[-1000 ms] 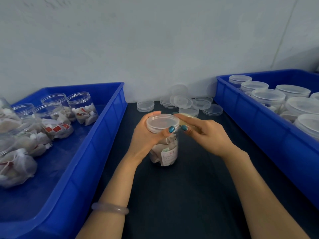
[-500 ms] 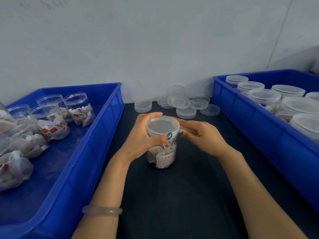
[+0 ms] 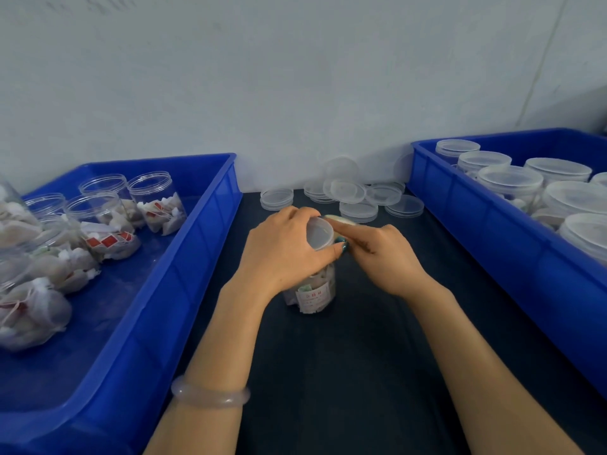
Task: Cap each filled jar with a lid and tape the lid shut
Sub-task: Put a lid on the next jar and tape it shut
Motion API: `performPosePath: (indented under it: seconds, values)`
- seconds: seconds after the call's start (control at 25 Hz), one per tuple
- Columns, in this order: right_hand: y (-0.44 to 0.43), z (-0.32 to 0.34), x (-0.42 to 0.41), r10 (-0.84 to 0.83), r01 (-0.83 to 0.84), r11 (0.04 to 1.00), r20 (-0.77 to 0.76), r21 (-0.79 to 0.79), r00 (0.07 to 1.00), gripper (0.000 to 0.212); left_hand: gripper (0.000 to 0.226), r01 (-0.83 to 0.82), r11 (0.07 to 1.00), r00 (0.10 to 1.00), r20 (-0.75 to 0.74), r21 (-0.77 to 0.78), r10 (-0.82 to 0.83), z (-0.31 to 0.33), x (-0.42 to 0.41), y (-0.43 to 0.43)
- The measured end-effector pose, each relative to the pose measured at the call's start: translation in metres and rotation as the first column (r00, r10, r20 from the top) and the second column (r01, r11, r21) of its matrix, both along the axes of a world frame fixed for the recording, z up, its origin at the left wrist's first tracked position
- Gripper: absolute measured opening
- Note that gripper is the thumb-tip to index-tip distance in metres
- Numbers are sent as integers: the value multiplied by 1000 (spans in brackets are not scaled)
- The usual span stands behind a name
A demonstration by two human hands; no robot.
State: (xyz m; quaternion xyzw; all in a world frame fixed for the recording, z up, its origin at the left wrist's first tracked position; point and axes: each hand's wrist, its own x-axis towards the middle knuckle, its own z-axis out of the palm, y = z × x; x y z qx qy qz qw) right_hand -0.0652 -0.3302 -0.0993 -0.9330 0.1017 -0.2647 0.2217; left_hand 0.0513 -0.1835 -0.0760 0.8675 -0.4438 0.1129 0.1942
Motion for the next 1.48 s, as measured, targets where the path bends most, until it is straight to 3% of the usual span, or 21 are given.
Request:
performPosePath:
  seconds: [0.32, 0.52, 0.64, 0.68, 0.76, 0.84, 0.96, 1.16, 1.24, 1.32, 1.4, 1.48]
  values:
    - [4, -5, 11, -165, 206, 949, 180, -237, 970, 56, 72, 21, 996, 999, -39, -89, -24, 1, 3, 0]
    - [6, -5, 22, -222, 265, 911, 167, -315, 961, 60, 67, -5, 1000, 999, -41, -26, 4, 14, -2, -7]
    - [-46, 10, 12, -544, 547, 832, 53, -92, 837, 50, 63, 69, 997, 995, -70, -45, -72, 6, -14, 13]
    - [-58, 16, 7, -548, 552, 834, 89, -19, 832, 47, 60, 82, 995, 991, -102, -64, -88, 5, -15, 21]
    - [-59, 24, 4, -295, 329, 939, 262, -100, 919, 50, 50, 102, 992, 982, -155, -70, -112, 10, -10, 21]
    - [-34, 22, 12, -125, 159, 942, 130, -297, 984, 56, 40, 130, 991, 982, -145, 26, -125, 17, -7, 15]
    - [-9, -11, 19, -162, 110, 898, -87, -426, 983, 46, 35, 127, 992, 978, -161, -18, -128, 15, -7, 12]
    - [8, -36, 21, -130, 25, 925, -254, -379, 958, 26, 33, 15, 1000, 976, -216, -15, -18, 16, -10, 6]
    - [7, -35, 17, -82, -27, 960, -373, -278, 924, 32, 28, -34, 999, 971, -236, -33, 25, 14, -13, 2]
    - [14, -28, 12, 159, -164, 986, -334, 15, 929, 56, 22, -92, 991, 969, -237, -98, 67, 10, -15, -1]
    - [31, -21, 9, 428, -334, 828, -124, 450, 895, 83, 22, -147, 966, 970, -224, -211, 99, 5, -16, -1]
    - [46, -22, 14, 445, -369, 694, 35, 619, 895, 106, 23, -170, 890, 969, -235, -424, 73, -3, -17, 0]
